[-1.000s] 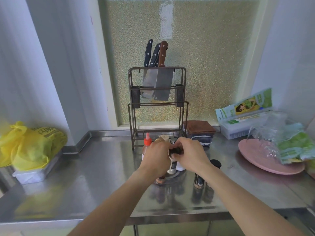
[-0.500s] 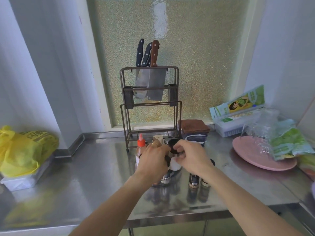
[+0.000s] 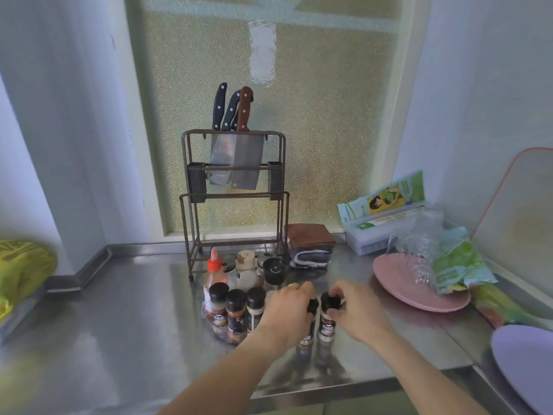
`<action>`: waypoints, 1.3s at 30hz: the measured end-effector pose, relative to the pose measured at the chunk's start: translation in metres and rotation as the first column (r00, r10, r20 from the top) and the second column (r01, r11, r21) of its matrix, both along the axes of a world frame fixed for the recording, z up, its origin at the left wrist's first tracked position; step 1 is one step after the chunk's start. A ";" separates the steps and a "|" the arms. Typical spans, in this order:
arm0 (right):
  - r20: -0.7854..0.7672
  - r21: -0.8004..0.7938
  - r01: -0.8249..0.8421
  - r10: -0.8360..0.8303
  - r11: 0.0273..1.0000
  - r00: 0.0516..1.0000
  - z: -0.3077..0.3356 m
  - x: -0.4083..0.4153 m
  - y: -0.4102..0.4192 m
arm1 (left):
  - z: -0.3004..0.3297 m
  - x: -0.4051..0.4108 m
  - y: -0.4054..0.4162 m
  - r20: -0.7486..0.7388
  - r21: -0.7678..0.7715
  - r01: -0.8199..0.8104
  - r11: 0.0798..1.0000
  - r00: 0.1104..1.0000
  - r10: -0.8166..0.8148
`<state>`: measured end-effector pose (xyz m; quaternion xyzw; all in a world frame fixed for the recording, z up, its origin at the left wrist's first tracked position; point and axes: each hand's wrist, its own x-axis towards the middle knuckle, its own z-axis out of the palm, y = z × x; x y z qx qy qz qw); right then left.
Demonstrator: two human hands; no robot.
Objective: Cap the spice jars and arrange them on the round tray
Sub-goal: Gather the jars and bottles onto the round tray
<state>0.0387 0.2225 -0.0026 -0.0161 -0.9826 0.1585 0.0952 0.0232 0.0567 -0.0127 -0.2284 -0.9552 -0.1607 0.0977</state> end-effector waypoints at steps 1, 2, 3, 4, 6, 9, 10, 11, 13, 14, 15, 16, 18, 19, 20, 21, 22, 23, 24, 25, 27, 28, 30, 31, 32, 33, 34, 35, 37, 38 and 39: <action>-0.016 -0.020 -0.003 0.002 1.000 1.000 -0.002 -0.001 -0.001 | 0.001 -0.001 0.000 0.012 0.021 -0.003 1.000 1.000 0.002; -0.021 -0.031 -0.006 0.005 1.000 1.000 -0.002 -0.001 -0.002 | 0.002 0.000 0.000 0.017 0.041 -0.003 0.999 1.000 0.002; -0.025 -0.036 -0.010 0.009 0.999 1.000 0.000 -0.001 -0.003 | 0.005 0.001 -0.001 0.018 0.060 -0.001 0.998 1.000 0.000; -0.031 -0.044 -0.012 0.011 0.999 0.999 0.005 -0.001 -0.004 | 0.009 0.002 -0.003 0.011 0.087 0.005 0.996 1.000 -0.006; -0.066 -0.099 -0.025 0.019 0.995 0.998 0.019 0.000 -0.007 | 0.026 0.006 -0.012 -0.033 0.137 0.030 0.990 0.999 -0.026; -0.150 -0.205 -0.097 0.066 0.974 0.987 0.061 0.002 -0.021 | 0.068 0.006 -0.036 -0.122 0.149 0.066 0.987 0.991 -0.048; -0.173 -0.222 -0.124 0.086 0.967 0.981 0.077 0.001 -0.028 | 0.085 0.005 -0.046 -0.140 0.142 0.068 0.987 0.989 -0.048; -0.197 -0.236 -0.154 0.108 0.959 0.974 0.092 -0.002 -0.036 | 0.102 0.003 -0.055 -0.149 0.136 0.064 0.989 0.988 -0.043; -0.248 -0.276 -0.210 0.142 0.938 0.958 0.118 -0.016 -0.051 | 0.134 -0.005 -0.073 -0.159 0.122 0.039 0.992 0.987 -0.019; -0.264 -0.291 -0.231 0.154 0.928 0.952 0.128 -0.026 -0.059 | 0.148 -0.010 -0.081 -0.157 0.113 0.019 0.993 0.988 -0.001; -0.268 -0.299 -0.250 0.171 0.921 0.948 0.137 -0.035 -0.068 | 0.159 -0.016 -0.088 -0.148 0.104 -0.002 0.995 0.989 0.018; -0.255 -0.291 -0.260 0.188 0.921 0.949 0.143 -0.046 -0.075 | 0.167 -0.024 -0.094 -0.131 0.100 -0.023 0.995 0.991 0.036; -0.199 -0.250 -0.255 0.208 0.934 0.958 0.147 -0.068 -0.089 | 0.172 -0.040 -0.104 -0.070 0.098 -0.067 0.993 0.995 0.074; -0.163 -0.245 -0.254 0.219 0.936 0.962 0.145 -0.076 -0.096 | 0.171 -0.048 -0.108 -0.037 0.087 -0.086 0.993 0.995 0.089; -0.126 -0.256 -0.258 0.233 0.932 0.964 0.141 -0.085 -0.101 | 0.169 -0.056 -0.111 -0.011 0.062 -0.098 0.993 0.995 0.099; -0.098 -0.258 -0.265 0.248 0.929 0.964 0.137 -0.092 -0.106 | 0.165 -0.062 -0.113 0.006 0.030 -0.106 0.994 0.994 0.106; -0.077 -0.238 -0.270 0.259 0.933 0.963 0.132 -0.096 -0.110 | 0.159 -0.067 -0.115 0.020 0.001 -0.111 0.994 0.994 0.111; -0.062 -0.208 -0.278 0.271 0.938 0.961 0.127 -0.100 -0.113 | 0.153 -0.072 -0.116 0.035 -0.021 -0.115 0.993 0.993 0.116; -0.052 -0.183 -0.284 0.279 0.941 0.959 0.122 -0.103 -0.115 | 0.146 -0.077 -0.117 0.051 -0.038 -0.118 0.992 0.991 0.120; -0.046 -0.165 -0.293 0.289 0.942 0.956 0.117 -0.107 -0.117 | 0.139 -0.080 -0.118 0.063 -0.052 -0.119 0.991 0.990 0.123; -0.019 -0.141 -0.302 0.302 0.943 0.953 0.106 -0.111 -0.119 | 0.126 -0.085 -0.121 0.084 -0.078 -0.120 0.990 0.988 0.126; -0.001 -0.136 -0.302 0.305 0.943 0.952 0.100 -0.112 -0.121 | 0.119 -0.087 -0.122 0.093 -0.094 -0.119 0.988 0.988 0.127; 0.039 -0.116 -0.313 0.319 0.943 0.947 0.089 -0.115 -0.123 | 0.107 -0.090 -0.124 0.103 -0.131 -0.127 0.983 0.985 0.141; 0.057 -0.106 -0.320 0.327 0.942 0.943 0.084 -0.116 -0.124 | 0.102 -0.091 -0.125 0.108 -0.146 -0.133 0.980 0.983 0.149; 0.073 -0.096 -0.324 0.331 0.941 0.941 0.080 -0.116 -0.126 | 0.096 -0.093 -0.126 0.109 -0.161 -0.136 0.978 0.982 0.155; 0.083 -0.080 -0.330 0.336 0.941 0.938 0.076 -0.116 -0.127 | 0.091 -0.095 -0.127 0.106 -0.178 -0.138 0.974 0.982 0.159; 0.094 -0.055 -0.335 0.339 0.941 0.936 0.072 -0.116 -0.129 | 0.086 -0.097 -0.128 0.106 -0.196 -0.138 0.971 0.981 0.161; 0.107 -0.022 -0.342 0.342 0.940 0.934 0.068 -0.117 -0.131 | 0.081 -0.098 -0.128 0.107 -0.217 -0.137 0.967 0.981 0.163; 0.128 0.047 -0.357 0.349 0.933 0.928 0.060 -0.116 -0.134 | 0.074 -0.101 -0.129 0.104 -0.263 -0.130 0.956 0.981 0.161; 0.135 0.074 -0.363 0.351 0.929 0.927 0.057 -0.116 -0.135 | 0.071 -0.102 -0.130 0.099 -0.285 -0.125 0.950 0.982 0.159; 0.138 0.099 -0.367 0.352 0.925 0.926 0.054 -0.116 -0.136 | 0.069 -0.102 -0.130 0.088 -0.301 -0.122 0.946 0.984 0.155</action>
